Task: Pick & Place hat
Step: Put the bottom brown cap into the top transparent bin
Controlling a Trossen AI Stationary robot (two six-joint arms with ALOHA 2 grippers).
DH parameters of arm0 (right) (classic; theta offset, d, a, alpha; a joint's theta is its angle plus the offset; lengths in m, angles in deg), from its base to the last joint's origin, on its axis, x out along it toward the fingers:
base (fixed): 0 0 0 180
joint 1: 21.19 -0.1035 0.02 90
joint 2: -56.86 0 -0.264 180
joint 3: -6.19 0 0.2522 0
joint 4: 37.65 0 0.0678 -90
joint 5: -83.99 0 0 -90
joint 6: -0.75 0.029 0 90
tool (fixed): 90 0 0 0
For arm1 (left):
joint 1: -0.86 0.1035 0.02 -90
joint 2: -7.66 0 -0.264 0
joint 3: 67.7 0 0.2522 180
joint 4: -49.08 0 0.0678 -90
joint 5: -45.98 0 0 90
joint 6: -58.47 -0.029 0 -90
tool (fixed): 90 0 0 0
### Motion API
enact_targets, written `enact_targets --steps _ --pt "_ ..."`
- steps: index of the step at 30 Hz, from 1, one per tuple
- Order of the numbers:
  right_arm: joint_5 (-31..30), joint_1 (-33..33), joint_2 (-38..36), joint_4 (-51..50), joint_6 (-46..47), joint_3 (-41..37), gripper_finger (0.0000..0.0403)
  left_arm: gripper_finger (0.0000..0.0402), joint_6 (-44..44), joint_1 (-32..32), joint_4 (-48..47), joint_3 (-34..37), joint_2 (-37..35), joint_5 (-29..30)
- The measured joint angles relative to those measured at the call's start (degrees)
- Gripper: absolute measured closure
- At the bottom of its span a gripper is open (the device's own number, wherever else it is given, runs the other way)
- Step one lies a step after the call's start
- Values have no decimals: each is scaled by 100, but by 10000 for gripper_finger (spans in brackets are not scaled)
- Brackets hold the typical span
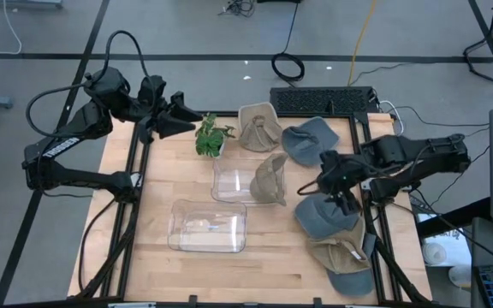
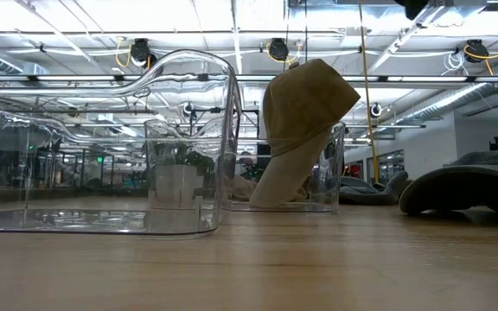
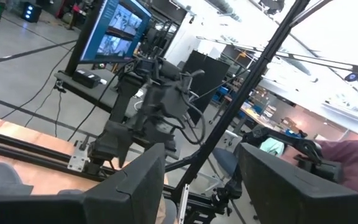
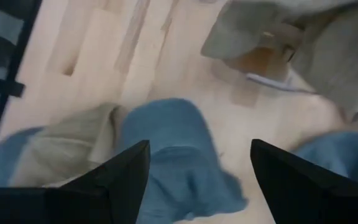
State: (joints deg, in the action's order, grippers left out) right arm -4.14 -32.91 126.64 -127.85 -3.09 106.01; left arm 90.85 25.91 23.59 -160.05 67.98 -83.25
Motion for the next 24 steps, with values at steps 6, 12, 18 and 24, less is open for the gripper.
enact_targets --steps 6,12,18,24 --pt "-7 -666 0 -10 907 0 138 188 129 -3 -2 0 9 84" --pt "-18 -1428 94 -3 1980 0 138 188 136 -3 -2 0 11 84" --pt "-17 -2235 287 290 3007 0 138 188 136 -3 -2 0 11 84" --pt "25 -2859 571 497 4050 -4 138 188 137 -3 -4 0 11 34"
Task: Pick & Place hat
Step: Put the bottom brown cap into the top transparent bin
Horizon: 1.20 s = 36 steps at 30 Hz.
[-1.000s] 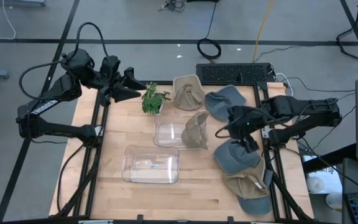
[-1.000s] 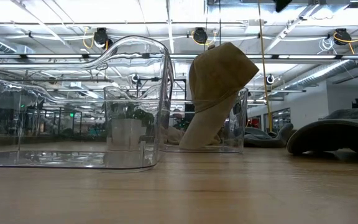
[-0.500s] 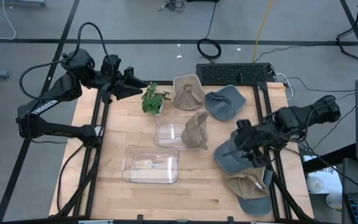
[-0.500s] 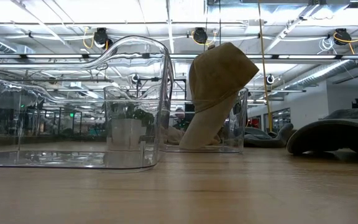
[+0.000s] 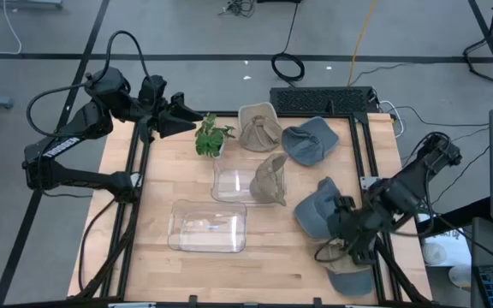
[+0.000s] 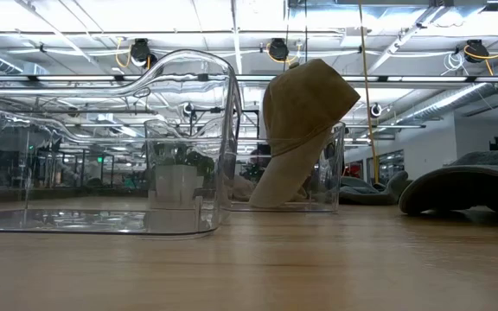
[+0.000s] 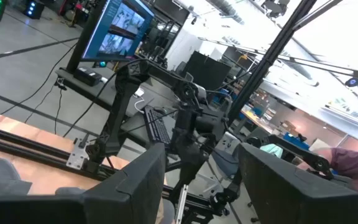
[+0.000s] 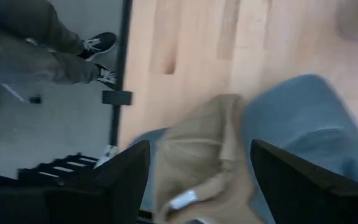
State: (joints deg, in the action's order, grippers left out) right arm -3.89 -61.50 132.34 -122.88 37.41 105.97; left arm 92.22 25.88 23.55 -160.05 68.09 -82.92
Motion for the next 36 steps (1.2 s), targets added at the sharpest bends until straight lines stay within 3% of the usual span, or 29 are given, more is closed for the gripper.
enact_targets --steps 11,16,28,36 --pt "433 -835 644 421 1406 -2 138 187 -1 4 -2 0 0 -4" --pt "697 -983 992 821 1576 -2 138 187 -3 4 -7 0 0 -6" --pt "87 -1190 2169 478 1526 -9 140 187 -5 4 -21 0 0 -9" --pt "-252 -1462 2673 463 1727 -11 172 187 85 4 -28 0 0 -15"
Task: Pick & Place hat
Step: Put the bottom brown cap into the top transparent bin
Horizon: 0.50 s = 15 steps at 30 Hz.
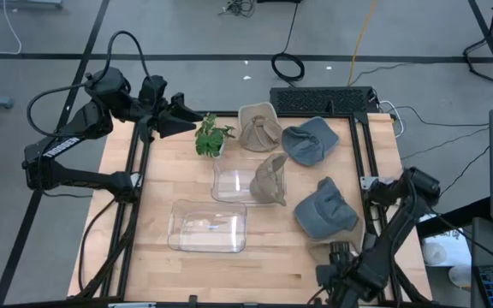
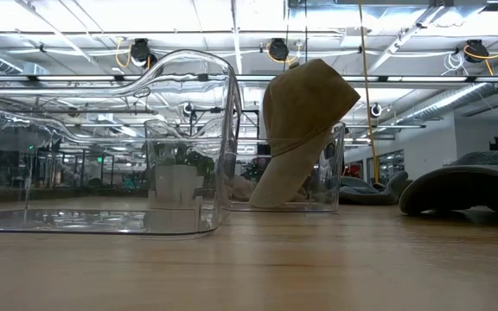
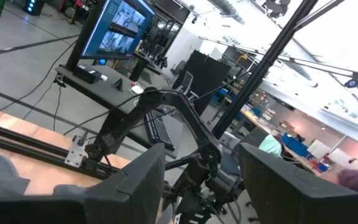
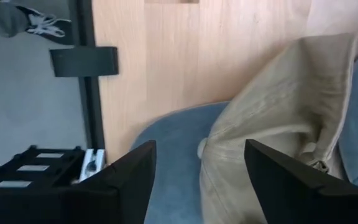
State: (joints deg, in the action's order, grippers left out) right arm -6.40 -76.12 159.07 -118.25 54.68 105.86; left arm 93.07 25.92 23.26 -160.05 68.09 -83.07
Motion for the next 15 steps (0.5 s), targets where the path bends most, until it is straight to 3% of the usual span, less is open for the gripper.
enact_targets --steps 7,15 --pt "-402 -262 171 -6 381 -92 178 187 71 -7 -11 0 0 -197" --pt "-345 -380 177 270 695 -673 169 188 206 -48 -26 0 2 -343"
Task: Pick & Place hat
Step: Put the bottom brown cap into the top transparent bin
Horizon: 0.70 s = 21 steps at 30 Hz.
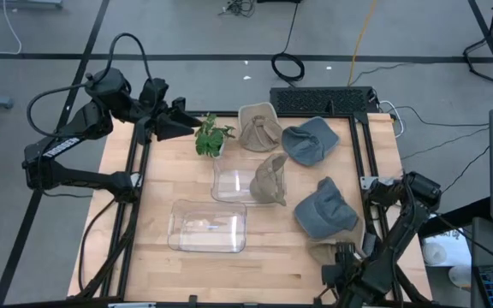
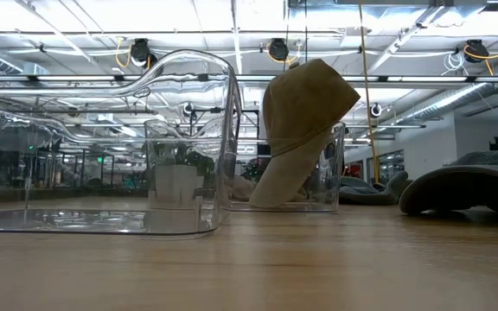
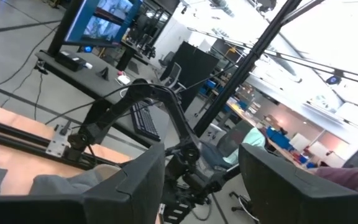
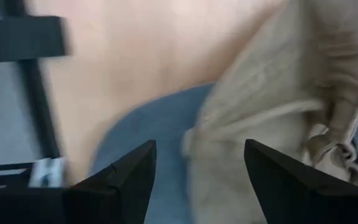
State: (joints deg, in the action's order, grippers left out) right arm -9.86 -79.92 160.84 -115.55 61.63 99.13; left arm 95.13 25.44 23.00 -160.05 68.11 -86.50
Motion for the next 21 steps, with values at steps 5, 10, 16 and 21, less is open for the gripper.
enact_targets --steps 5,10,16,21 --pt "65 -126 0 392 271 -469 171 188 104 2 0 0 0 -17" --pt "96 -104 -20 446 535 -660 202 188 119 4 2 0 0 -18" --pt "99 -110 -102 643 471 -673 294 188 119 2 0 0 0 -18" --pt "131 -112 -235 772 441 -673 385 188 117 2 -54 0 0 -18"
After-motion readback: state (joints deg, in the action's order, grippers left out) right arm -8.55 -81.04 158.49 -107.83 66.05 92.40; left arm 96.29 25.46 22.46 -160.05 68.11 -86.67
